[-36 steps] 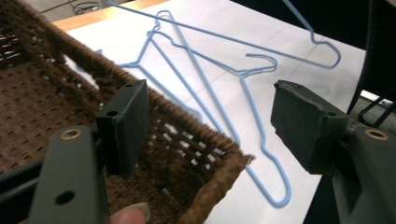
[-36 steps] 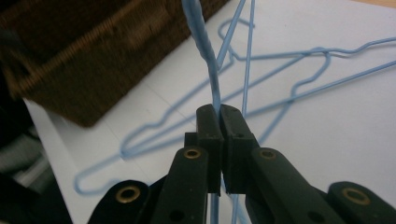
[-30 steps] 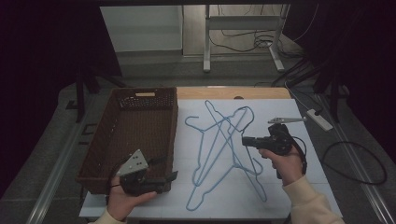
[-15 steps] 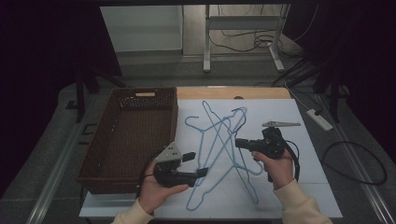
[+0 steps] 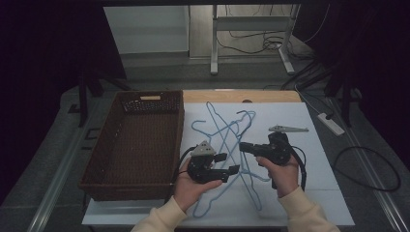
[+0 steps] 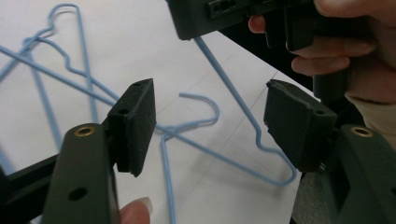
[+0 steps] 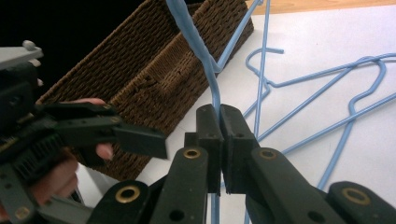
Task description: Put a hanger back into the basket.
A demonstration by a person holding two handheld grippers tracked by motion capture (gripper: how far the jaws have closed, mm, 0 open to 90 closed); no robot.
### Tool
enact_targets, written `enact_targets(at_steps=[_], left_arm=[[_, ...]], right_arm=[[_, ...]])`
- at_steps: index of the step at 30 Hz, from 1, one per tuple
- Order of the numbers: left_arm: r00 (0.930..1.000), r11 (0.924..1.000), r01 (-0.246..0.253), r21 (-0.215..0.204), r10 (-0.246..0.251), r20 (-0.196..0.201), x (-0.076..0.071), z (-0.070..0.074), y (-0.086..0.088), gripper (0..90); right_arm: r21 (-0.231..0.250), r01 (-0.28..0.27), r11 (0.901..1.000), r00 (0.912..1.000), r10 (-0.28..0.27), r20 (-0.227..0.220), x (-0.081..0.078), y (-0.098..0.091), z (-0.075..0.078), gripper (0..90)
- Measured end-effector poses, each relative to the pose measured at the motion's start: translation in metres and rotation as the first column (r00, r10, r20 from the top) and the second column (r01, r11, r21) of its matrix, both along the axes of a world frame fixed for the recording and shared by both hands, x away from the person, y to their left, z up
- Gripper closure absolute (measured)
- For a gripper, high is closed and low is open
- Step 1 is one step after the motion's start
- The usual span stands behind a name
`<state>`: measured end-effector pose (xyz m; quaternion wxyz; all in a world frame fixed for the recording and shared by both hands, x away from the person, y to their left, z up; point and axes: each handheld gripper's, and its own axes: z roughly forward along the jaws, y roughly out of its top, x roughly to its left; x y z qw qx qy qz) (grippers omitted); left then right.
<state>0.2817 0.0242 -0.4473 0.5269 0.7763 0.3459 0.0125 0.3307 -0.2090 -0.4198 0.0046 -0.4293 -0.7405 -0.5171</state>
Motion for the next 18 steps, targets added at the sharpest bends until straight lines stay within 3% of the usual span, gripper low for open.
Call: enact_targets(at_steps=[8,10,13,18], left_arm=[[0.9976,0.9997,0.012,-0.02,-0.014,-0.067,0.013,-0.011,-0.018,42.9],[0.9954,0.9991,0.02,-0.038,-0.023,-0.093,0.015,-0.013,-0.02,48.9],[0.9874,0.9958,0.033,-0.085,-0.046,-0.151,0.021,-0.016,-0.024,58.1],[0.9679,0.9885,0.058,-0.139,-0.09,-0.235,0.028,-0.019,-0.025,74.4]], right_arm=[[0.016,0.021,0.9997,0.9998,-0.021,0.008,-0.002,0.005,-0.001,87.6],[0.019,0.026,0.9995,0.9996,-0.026,0.011,-0.002,0.007,-0.002,87.6],[0.031,0.038,0.9988,0.9992,-0.038,0.008,-0.002,0.008,-0.002,87.6],[0.046,0.038,0.9982,0.9993,-0.038,0.002,-0.001,0.008,-0.002,87.6]])
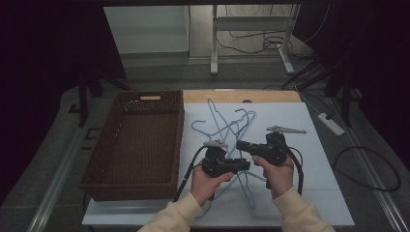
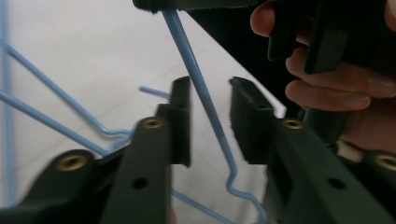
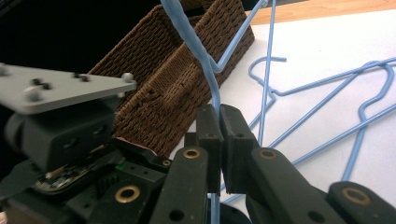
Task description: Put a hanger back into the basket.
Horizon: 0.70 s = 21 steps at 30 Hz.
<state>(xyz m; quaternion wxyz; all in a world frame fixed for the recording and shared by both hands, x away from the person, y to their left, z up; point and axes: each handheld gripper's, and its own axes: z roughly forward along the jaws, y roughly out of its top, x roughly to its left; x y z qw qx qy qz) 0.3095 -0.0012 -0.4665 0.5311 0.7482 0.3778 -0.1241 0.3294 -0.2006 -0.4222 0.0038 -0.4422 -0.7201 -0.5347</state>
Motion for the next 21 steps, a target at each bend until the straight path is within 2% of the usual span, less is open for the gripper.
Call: enact_targets(at_steps=[1,8,13,18,21], left_arm=[[1.0,1.0,0.0,-0.003,0.0,-0.003,0.0,0.0,0.001,78.1],[0.999,0.9999,-0.012,0.006,0.012,-0.043,0.001,0.002,0.006,83.1],[0.9989,0.9995,-0.028,0.014,0.029,-0.038,0.001,0.005,0.011,86.5],[0.9979,0.999,-0.044,0.003,0.044,-0.047,0.001,0.007,0.018,86.6],[0.9974,0.9985,-0.053,-0.009,0.053,-0.049,0.0,0.008,0.023,86.6]], right_arm=[[0.0,0.0,1.0,1.0,0.0,0.001,0.0,0.0,0.0,87.5],[0.004,-0.016,0.9999,0.9997,0.016,0.019,-0.002,-0.001,0.002,86.6],[0.004,-0.032,0.9995,0.9983,0.032,0.048,-0.003,-0.004,0.005,82.9],[0.034,-0.069,0.997,0.995,0.066,0.074,-0.003,-0.006,0.006,73.4],[0.04,-0.088,0.9953,0.9902,0.084,0.112,-0.007,-0.007,0.008,60.9]])
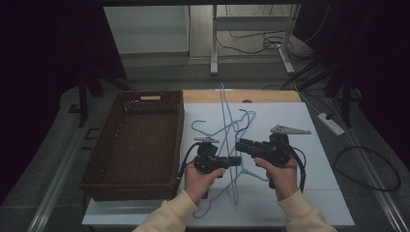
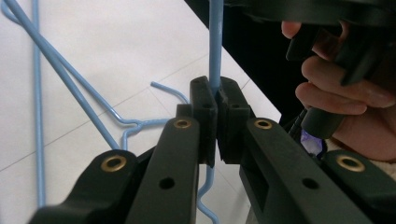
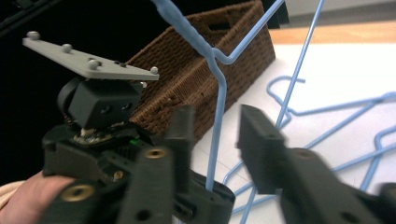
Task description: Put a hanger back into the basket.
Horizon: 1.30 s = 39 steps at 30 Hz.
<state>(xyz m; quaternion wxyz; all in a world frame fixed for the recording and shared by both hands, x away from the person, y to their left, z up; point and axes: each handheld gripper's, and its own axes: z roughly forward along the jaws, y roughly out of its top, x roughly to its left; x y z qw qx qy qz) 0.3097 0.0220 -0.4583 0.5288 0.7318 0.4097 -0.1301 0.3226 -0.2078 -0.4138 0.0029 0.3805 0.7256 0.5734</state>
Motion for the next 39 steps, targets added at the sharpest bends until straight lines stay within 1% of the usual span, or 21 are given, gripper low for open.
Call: enact_targets(at_steps=[1,4,5,7,9,11,13,17,19,20,22,24,25,29,33,36,39], left_arm=[[1.0,1.0,-0.007,-0.002,0.007,0.001,-0.001,0.001,0.001,86.6],[0.9999,1.0,-0.003,0.002,0.003,0.014,-0.004,0.006,0.007,86.6],[0.9999,1.0,-0.004,-0.001,0.004,0.012,-0.005,0.007,0.008,86.6],[0.9996,1.0,0.0,0.004,0.0,0.027,-0.008,0.012,0.011,86.6],[0.9993,1.0,0.005,0.005,-0.005,0.037,-0.011,0.016,0.013,86.6],[0.999,0.9999,0.006,0.01,-0.006,0.044,-0.013,0.02,0.016,86.6],[0.9979,0.9997,0.005,0.025,-0.006,0.065,-0.014,0.026,0.019,86.6],[0.9957,0.9989,0.003,0.047,-0.008,0.093,-0.017,0.037,0.025,86.7],[0.9947,0.9979,0.02,0.062,-0.026,0.099,-0.018,0.043,0.029,86.7],[0.9946,0.9977,0.03,0.06,-0.036,0.098,-0.018,0.046,0.032,86.7],[0.9932,0.9971,0.043,0.063,-0.05,0.105,-0.02,0.053,0.037,86.7],[0.9918,0.9965,0.043,0.072,-0.051,0.117,-0.021,0.058,0.042,86.7],[0.991,0.9955,0.046,0.083,-0.056,0.122,-0.021,0.061,0.045,86.8],[0.9902,0.9938,0.053,0.097,-0.065,0.124,-0.019,0.07,0.055,86.8],[0.9881,0.9919,0.052,0.116,-0.068,0.138,-0.017,0.078,0.067,86.8],[0.9875,0.9892,0.059,0.134,-0.078,0.137,-0.016,0.082,0.075,86.8],[0.9871,0.9864,0.068,0.15,-0.088,0.134,-0.015,0.082,0.081,86.8]], right_arm=[[0.003,-0.004,1.0,0.9999,0.004,0.011,-0.001,-0.001,0.001,58.2],[0.015,-0.012,0.9998,0.9984,0.011,0.055,-0.005,-0.012,0.001,48.0],[0.022,-0.013,0.9997,0.998,0.012,0.062,-0.007,-0.017,0.0,46.4],[0.028,-0.014,0.9995,0.997,0.011,0.076,-0.009,-0.026,-0.001,43.7],[0.011,-0.007,0.9999,0.9959,0.006,0.09,-0.013,-0.037,-0.005,41.0],[0.005,0.0,1.0,0.9961,-0.001,0.088,-0.015,-0.047,-0.01,39.7],[0.001,0.014,0.9999,0.9963,-0.014,0.084,-0.017,-0.057,-0.015,38.7],[-0.012,0.04,0.9991,0.9966,-0.039,0.072,-0.018,-0.072,-0.025,38.6],[-0.021,0.047,0.9987,0.9971,-0.046,0.061,-0.018,-0.076,-0.03,38.4],[-0.025,0.051,0.9984,0.9974,-0.05,0.052,-0.018,-0.079,-0.033,38.2],[-0.026,0.052,0.9983,0.9979,-0.051,0.039,-0.017,-0.081,-0.036,37.9],[-0.038,0.051,0.998,0.9981,-0.049,0.038,-0.017,-0.082,-0.038,37.9],[-0.042,0.051,0.9978,0.9981,-0.05,0.037,-0.017,-0.082,-0.038,37.8],[-0.064,0.055,0.9965,0.998,-0.053,0.035,-0.016,-0.082,-0.04,37.5],[-0.08,0.055,0.9953,0.9981,-0.053,0.032,-0.015,-0.082,-0.044,37.4],[-0.09,0.065,0.9938,0.9977,-0.063,0.024,-0.014,-0.082,-0.046,37.3],[-0.097,0.065,0.9932,0.9978,-0.063,0.024,-0.014,-0.082,-0.048,37.3]])
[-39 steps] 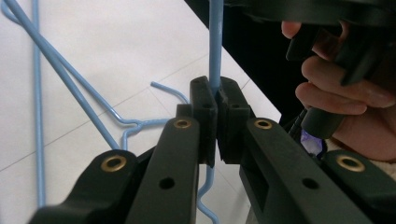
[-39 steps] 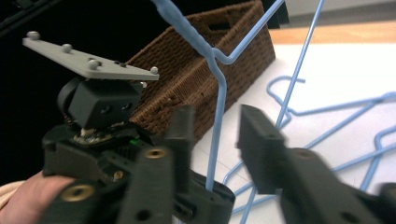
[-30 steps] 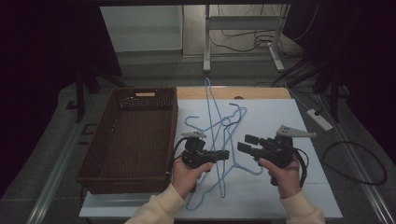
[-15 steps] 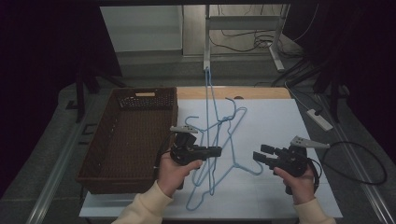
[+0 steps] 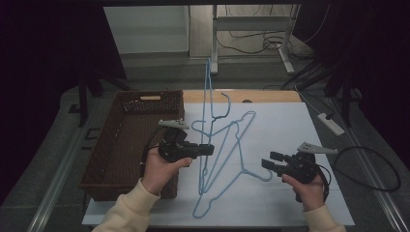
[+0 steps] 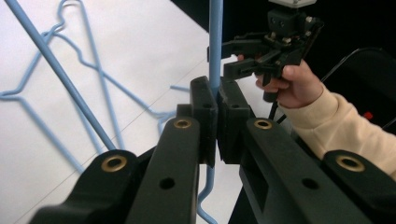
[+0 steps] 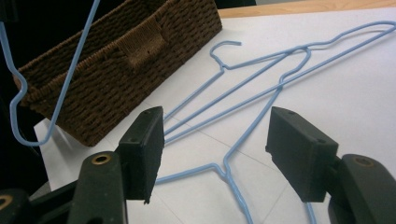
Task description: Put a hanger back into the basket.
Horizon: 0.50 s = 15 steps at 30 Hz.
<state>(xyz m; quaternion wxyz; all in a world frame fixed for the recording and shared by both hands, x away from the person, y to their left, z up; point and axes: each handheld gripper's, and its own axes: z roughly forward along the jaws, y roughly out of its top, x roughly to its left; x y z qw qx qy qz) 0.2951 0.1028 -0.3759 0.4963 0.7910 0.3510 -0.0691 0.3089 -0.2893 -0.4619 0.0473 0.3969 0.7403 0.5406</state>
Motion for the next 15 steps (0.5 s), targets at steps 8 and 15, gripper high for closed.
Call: enact_targets(at_steps=[8,15], left_arm=[[0.9996,0.9993,0.016,0.033,-0.016,0.022,0.002,0.001,0.01,86.8],[0.9973,0.9974,0.034,0.064,-0.038,0.064,0.006,0.018,0.028,86.9]], right_arm=[[-0.036,0.007,0.9993,1.0,-0.007,0.006,0.0,0.0,-0.003,37.2],[-0.045,0.018,0.9988,0.9998,-0.017,0.013,0.001,-0.003,-0.005,37.3]])
